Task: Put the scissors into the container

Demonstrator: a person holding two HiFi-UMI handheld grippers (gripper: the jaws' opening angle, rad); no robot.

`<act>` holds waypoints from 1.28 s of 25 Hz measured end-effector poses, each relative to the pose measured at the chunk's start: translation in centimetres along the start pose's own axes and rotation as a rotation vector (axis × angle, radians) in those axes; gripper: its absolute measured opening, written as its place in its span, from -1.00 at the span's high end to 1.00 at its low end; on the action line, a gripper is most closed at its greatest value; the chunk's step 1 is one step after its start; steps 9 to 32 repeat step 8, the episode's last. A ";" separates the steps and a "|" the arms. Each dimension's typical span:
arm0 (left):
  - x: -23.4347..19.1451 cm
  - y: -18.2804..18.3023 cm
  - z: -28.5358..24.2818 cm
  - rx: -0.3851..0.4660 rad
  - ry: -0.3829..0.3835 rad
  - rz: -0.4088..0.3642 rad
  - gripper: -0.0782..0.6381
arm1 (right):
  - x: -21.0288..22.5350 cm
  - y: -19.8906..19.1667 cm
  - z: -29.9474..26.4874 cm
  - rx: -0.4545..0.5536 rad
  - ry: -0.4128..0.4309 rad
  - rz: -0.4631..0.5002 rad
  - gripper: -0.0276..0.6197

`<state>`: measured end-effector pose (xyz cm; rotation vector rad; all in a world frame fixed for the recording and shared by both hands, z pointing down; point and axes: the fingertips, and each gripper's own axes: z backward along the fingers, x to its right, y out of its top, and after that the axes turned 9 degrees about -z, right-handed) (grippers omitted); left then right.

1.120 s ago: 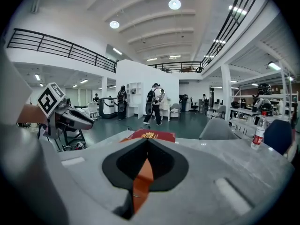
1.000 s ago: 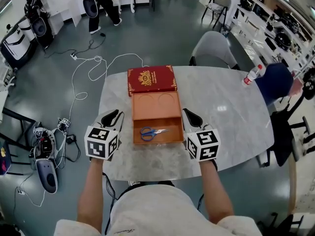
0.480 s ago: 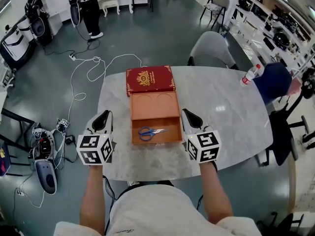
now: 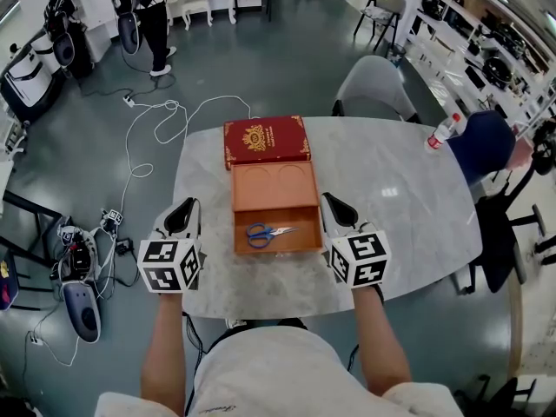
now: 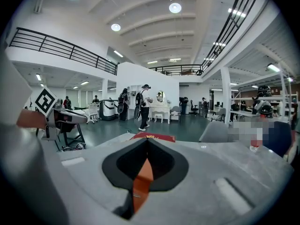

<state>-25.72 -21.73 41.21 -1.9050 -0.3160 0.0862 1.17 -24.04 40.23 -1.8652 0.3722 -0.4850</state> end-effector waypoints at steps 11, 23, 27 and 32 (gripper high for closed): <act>0.1 -0.4 -0.1 -0.007 -0.004 -0.001 0.69 | -0.2 -0.2 -0.3 -0.005 0.005 0.004 0.90; 0.1 -0.4 -0.1 -0.007 -0.004 -0.001 0.69 | -0.2 -0.2 -0.3 -0.005 0.005 0.004 0.90; 0.1 -0.4 -0.1 -0.007 -0.004 -0.001 0.69 | -0.2 -0.2 -0.3 -0.005 0.005 0.004 0.90; 0.1 -0.4 -0.1 -0.007 -0.004 -0.001 0.69 | -0.2 -0.2 -0.3 -0.005 0.005 0.004 0.90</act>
